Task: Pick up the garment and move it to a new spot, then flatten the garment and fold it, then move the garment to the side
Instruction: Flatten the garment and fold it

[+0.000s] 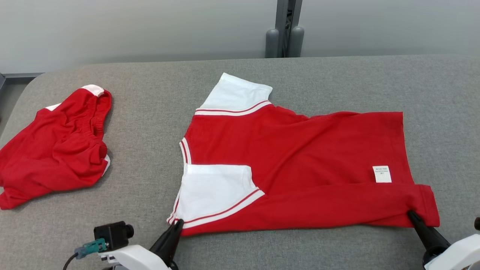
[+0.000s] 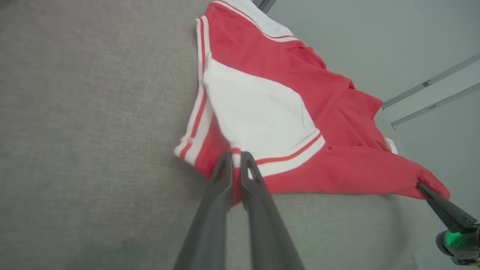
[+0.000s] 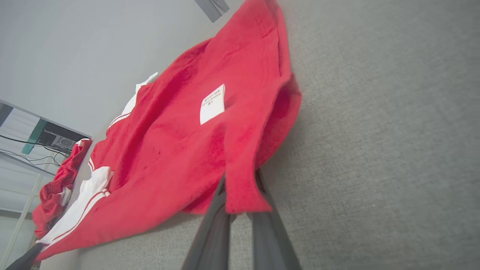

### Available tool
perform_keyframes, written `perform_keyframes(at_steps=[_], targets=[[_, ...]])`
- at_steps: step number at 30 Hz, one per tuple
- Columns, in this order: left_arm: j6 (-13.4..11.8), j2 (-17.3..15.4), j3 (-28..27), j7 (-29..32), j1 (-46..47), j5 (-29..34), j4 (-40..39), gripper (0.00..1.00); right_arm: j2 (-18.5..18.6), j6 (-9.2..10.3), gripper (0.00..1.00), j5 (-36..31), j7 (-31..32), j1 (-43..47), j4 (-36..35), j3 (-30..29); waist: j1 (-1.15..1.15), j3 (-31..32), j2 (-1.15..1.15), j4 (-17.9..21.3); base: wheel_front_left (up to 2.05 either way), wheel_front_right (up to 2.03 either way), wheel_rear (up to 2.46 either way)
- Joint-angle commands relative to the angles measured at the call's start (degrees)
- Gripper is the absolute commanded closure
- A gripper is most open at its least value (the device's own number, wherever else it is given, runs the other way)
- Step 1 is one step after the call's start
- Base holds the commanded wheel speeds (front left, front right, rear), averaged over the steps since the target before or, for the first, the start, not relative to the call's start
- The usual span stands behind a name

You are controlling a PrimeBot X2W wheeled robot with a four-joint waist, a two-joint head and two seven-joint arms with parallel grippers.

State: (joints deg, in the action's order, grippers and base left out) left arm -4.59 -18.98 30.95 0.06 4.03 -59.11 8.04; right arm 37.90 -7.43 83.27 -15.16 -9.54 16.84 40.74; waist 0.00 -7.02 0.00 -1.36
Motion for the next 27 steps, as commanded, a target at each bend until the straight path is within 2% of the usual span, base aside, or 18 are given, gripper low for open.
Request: perform_keyframes(at_steps=[1,6,13,14,15,16,17,18,27], targets=[[-1.12,-0.53,0.14,0.63,-1.81,-0.46,-2.13,1.00,1.10,-0.12,1.00,0.73,0.04,1.21,-0.61,-0.45,0.00,-0.10,0.00,-0.09,0.00,0.00,0.00],[-2.85,-1.20,0.12,1.35,-4.07,-0.85,-5.68,1.00,2.07,-0.12,1.00,0.94,0.04,1.65,-0.72,-0.61,0.00,-0.58,0.00,-0.03,0.00,0.00,0.00],[-3.48,-1.36,0.16,2.12,-4.26,-1.26,-5.58,1.00,1.79,-0.12,1.00,0.31,0.04,0.82,0.79,0.38,0.00,-0.39,0.00,-0.13,0.00,0.00,0.00],[-3.54,-1.32,0.08,2.11,-4.07,-1.29,-5.50,1.00,1.70,-0.12,0.76,0.18,0.04,0.65,1.16,0.39,0.00,-0.41,0.00,-0.13,0.00,0.00,0.00],[-3.58,-1.29,0.23,2.35,-3.75,-1.33,-5.22,0.96,1.42,-0.12,0.00,-0.01,0.03,0.72,1.88,0.04,0.00,-0.39,0.00,-0.14,0.00,0.00,0.00],[-3.58,-1.26,0.34,2.50,-3.63,-1.39,-5.12,0.45,1.30,-0.12,0.00,-0.01,0.04,0.82,1.98,-0.05,0.00,-0.37,0.00,-0.15,0.00,0.00,0.00],[-3.58,-1.26,0.34,2.50,-3.63,-1.39,-5.12,0.45,1.30,-0.12,0.00,-0.01,0.04,0.82,1.98,-0.05,0.00,-0.37,0.00,-0.15,0.00,0.00,0.00],[-3.58,-1.17,0.40,2.72,-3.56,-1.54,-5.03,0.00,1.23,-0.12,0.00,-0.04,0.04,0.82,2.11,-0.12,0.00,-0.35,0.00,-0.16,0.00,0.00,0.00],[-4.30,-1.50,-1.11,0.44,-2.26,-0.25,-5.69,0.00,0.93,-0.12,0.00,-1.89,0.04,1.05,2.95,-2.63,0.00,-0.69,0.00,0.14,0.00,0.00,0.00]])
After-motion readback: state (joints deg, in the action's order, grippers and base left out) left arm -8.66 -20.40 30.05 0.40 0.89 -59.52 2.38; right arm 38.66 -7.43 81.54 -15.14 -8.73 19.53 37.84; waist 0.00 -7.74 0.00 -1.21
